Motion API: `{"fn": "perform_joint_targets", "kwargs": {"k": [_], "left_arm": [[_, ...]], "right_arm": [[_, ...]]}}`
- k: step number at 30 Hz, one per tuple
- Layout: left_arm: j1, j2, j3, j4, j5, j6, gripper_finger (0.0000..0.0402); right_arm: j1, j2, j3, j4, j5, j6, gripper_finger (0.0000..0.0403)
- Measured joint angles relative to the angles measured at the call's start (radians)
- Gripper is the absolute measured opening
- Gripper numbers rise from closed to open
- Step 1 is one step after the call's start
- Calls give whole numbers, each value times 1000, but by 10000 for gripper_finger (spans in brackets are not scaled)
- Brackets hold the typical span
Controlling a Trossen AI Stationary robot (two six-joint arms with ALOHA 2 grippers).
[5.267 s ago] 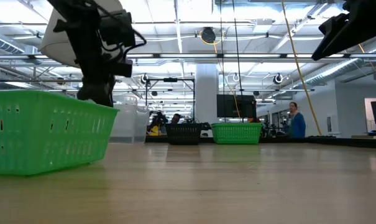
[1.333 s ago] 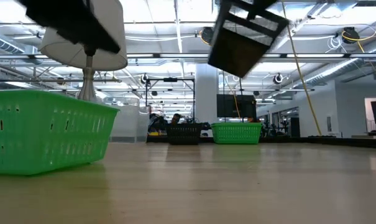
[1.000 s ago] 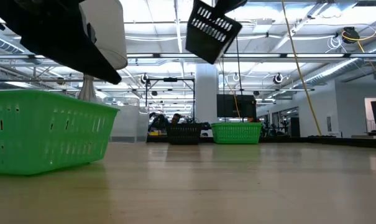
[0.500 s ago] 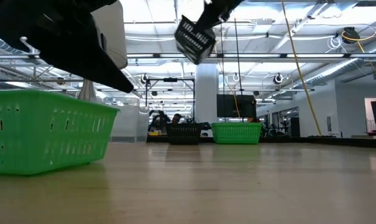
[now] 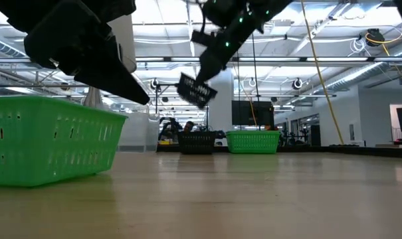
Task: Stack baskets by color
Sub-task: Stack the black bin on the top stacked black bins
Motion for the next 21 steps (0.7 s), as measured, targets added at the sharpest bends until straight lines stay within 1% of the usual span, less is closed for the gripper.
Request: {"fn": "perform_joint_targets", "kwargs": {"k": [7,10,21], "left_arm": [[26,0,0,-13,-5,44,33],[45,0,0,-12,-5,65,33],[80,0,0,-40,-5,86,33]], "right_arm": [[-45,99,0,32,1,-44,8],[-51,123,0,14,0,-49,8],[-53,141,0,5,0,-54,9]]}}
